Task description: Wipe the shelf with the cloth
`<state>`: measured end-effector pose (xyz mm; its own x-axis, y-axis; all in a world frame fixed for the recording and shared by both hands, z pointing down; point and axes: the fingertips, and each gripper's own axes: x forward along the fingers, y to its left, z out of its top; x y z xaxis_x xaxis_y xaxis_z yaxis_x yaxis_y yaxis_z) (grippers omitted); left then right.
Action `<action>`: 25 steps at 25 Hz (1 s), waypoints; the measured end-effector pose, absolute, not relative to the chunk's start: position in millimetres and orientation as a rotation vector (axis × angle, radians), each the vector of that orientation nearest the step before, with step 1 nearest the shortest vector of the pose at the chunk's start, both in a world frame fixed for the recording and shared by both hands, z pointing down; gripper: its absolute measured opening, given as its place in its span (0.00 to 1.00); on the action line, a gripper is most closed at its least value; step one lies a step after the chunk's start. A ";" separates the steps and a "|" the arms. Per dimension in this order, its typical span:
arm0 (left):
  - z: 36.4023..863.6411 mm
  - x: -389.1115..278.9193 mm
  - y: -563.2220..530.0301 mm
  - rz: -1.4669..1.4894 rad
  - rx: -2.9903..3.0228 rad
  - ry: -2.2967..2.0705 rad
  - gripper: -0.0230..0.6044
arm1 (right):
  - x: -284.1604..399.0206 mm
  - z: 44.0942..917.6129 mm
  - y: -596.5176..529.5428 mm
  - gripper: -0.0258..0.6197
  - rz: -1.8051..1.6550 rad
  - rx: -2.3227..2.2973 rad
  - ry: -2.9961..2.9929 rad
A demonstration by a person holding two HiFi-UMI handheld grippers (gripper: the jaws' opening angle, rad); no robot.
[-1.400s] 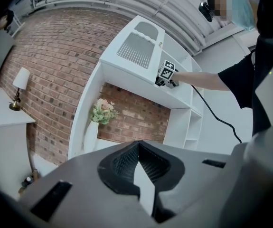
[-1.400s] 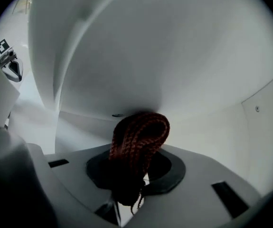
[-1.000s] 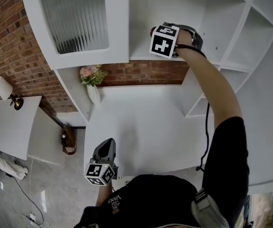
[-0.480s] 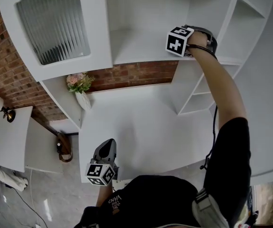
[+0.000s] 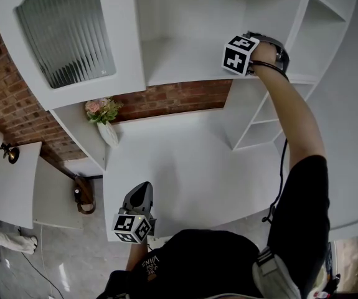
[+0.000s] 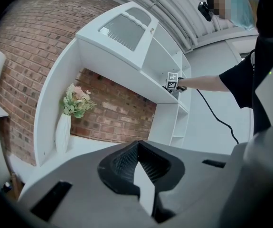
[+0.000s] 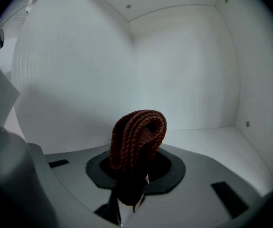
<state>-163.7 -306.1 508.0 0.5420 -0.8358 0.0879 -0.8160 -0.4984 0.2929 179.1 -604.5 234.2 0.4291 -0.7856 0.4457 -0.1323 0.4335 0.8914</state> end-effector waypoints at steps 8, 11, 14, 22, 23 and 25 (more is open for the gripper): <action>505.6 -168.1 -300.4 -0.080 2.499 -1.362 0.05 | 80.8 206.2 -578.5 0.18 -0.750 1.049 -1.266; 503.7 -168.2 -294.5 -0.072 2.509 -1.352 0.05 | 33.2 201.3 -561.1 0.18 -0.835 1.003 -1.356; 503.6 -173.0 -286.4 -0.063 2.507 -1.358 0.05 | -16.4 202.7 -541.3 0.18 -0.917 0.939 -1.445; 505.6 -203.1 -263.5 -0.058 2.453 -1.436 0.05 | -109.8 226.5 -506.2 0.18 -0.960 0.759 -1.649; 505.5 -206.1 -261.2 -0.059 2.446 -1.445 0.05 | -115.7 229.6 -504.7 0.18 -0.953 0.742 -1.657; 505.7 -210.3 -257.3 -0.061 2.434 -1.459 0.05 | -120.8 235.4 -504.9 0.18 -0.943 0.721 -1.649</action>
